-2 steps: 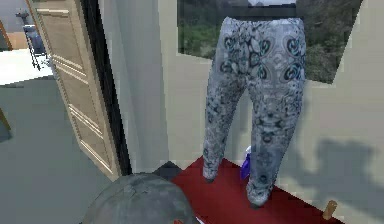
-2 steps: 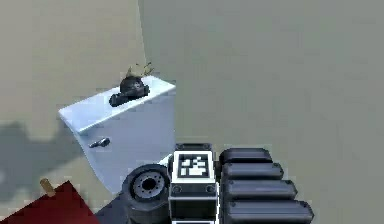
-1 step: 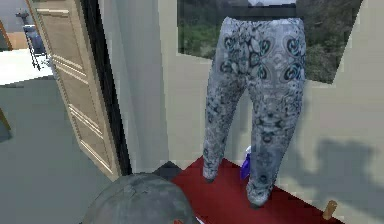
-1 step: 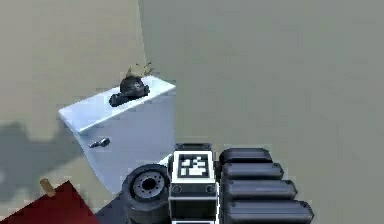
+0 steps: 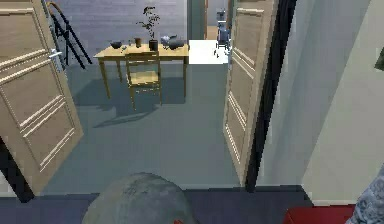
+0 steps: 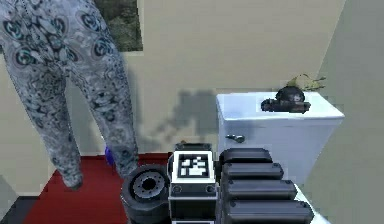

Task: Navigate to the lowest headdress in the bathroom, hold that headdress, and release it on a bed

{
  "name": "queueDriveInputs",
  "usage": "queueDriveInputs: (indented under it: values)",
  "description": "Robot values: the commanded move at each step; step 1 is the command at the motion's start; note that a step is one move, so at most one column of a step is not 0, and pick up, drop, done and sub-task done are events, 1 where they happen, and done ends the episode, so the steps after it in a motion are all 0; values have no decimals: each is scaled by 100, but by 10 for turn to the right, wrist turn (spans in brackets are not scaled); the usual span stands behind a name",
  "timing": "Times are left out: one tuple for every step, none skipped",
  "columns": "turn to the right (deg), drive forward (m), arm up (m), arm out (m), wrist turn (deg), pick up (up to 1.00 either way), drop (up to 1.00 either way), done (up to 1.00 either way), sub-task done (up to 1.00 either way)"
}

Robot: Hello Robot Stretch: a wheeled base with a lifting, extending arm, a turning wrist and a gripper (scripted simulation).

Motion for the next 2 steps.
queueDriveInputs:
  values:
    - [0,100,0,0,0,0,0,0,0]
    - [0,100,0,0,0,0,0,0,0]
